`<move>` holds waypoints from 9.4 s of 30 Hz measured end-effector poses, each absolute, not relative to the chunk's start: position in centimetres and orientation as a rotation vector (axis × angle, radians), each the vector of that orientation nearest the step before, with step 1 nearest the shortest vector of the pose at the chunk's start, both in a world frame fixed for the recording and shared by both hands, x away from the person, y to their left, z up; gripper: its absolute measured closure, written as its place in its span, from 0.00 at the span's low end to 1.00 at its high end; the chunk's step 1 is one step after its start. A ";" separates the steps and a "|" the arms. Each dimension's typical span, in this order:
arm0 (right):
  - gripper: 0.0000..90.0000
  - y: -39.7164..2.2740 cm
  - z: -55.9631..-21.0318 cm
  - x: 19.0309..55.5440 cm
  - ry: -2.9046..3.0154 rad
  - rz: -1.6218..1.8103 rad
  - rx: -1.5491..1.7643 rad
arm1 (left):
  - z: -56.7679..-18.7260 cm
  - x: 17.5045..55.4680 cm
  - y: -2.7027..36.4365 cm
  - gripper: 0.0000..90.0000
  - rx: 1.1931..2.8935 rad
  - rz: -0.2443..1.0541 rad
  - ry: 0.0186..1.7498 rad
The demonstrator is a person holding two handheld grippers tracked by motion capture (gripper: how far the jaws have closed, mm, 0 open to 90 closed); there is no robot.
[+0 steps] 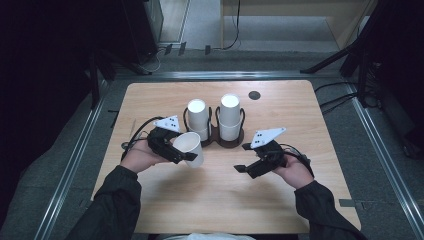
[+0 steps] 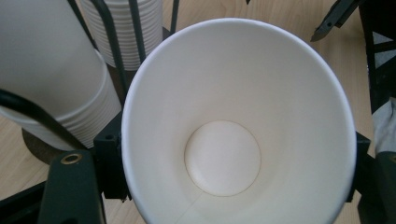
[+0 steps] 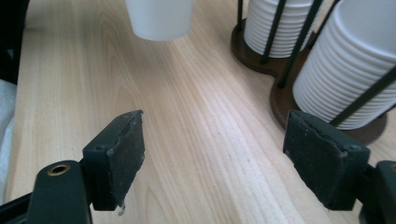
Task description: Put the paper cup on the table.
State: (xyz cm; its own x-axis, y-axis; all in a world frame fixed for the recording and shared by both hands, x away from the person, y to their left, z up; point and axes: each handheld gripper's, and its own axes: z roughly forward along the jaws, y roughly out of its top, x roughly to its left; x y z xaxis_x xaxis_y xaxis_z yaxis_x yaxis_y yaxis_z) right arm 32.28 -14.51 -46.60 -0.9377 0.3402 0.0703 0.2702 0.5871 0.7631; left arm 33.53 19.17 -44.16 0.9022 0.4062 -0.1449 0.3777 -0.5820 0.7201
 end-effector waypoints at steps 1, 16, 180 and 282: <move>0.24 -14.6 -46.5 32.4 2.722 1.295 0.530 | -44.2 33.6 19.4 0.26 2.248 0.047 0.564; 0.24 -15.6 -46.6 32.5 2.720 1.282 0.574 | -44.4 34.1 22.4 0.26 2.214 0.090 0.664; 0.24 -16.1 -47.8 32.9 2.745 1.164 0.588 | -40.7 36.1 29.1 0.09 2.032 0.271 1.132; 0.24 -14.8 -49.0 31.2 2.808 1.092 0.559 | -48.3 32.3 10.6 0.17 2.239 0.166 0.821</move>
State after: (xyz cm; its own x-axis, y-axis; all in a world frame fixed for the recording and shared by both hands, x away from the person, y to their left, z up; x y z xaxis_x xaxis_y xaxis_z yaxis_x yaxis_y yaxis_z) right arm 31.16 -14.78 -49.01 -0.9306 0.3612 0.0595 0.3065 0.6800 0.6661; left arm 32.33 10.58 -48.32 0.7873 0.6045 -0.1217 0.5094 -0.5264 0.6807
